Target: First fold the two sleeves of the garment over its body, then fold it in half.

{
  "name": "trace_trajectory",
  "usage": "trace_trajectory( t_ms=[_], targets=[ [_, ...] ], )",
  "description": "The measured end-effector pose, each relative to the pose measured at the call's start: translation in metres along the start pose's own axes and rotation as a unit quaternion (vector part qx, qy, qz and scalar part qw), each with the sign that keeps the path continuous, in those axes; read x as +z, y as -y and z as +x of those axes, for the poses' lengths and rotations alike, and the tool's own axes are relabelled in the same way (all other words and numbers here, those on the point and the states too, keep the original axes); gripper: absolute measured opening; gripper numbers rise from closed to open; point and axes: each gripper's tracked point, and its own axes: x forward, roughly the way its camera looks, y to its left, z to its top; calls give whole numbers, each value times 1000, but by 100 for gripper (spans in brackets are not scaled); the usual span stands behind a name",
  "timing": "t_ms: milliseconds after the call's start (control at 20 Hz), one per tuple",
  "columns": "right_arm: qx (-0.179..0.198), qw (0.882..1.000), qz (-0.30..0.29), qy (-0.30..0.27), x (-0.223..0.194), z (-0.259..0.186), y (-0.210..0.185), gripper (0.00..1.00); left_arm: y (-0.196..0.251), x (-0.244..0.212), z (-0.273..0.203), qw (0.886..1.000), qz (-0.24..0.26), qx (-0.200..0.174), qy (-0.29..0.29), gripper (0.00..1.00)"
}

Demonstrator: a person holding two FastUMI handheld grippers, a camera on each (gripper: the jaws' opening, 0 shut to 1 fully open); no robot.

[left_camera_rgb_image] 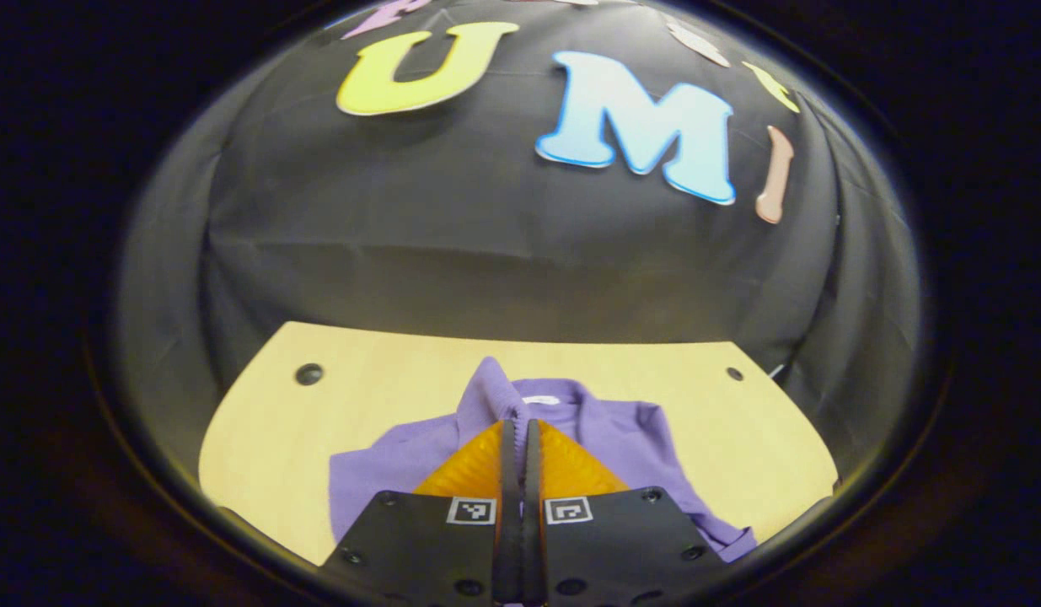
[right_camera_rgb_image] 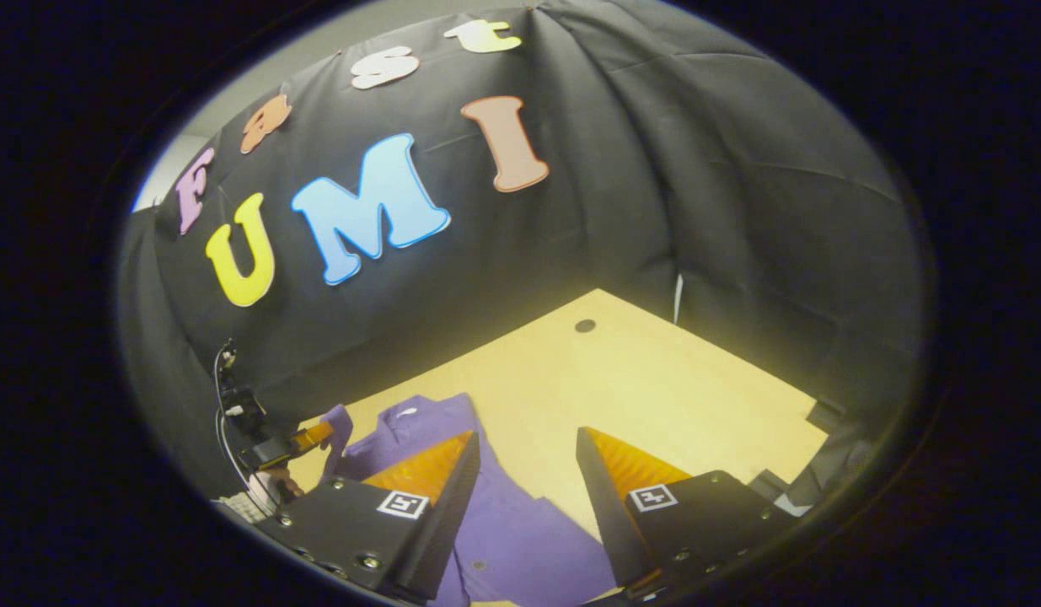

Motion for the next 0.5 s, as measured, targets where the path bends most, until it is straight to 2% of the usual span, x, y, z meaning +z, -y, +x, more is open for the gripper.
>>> trace_trajectory(
  t_ms=[250,500],
  targets=[
    [-55,998,24,7,-3,-24,52,71,117,-20,31,996,44,-75,-22,7],
    [-96,994,43,9,-9,-49,89,71,164,-60,64,993,50,-84,-59,7]
  ],
)
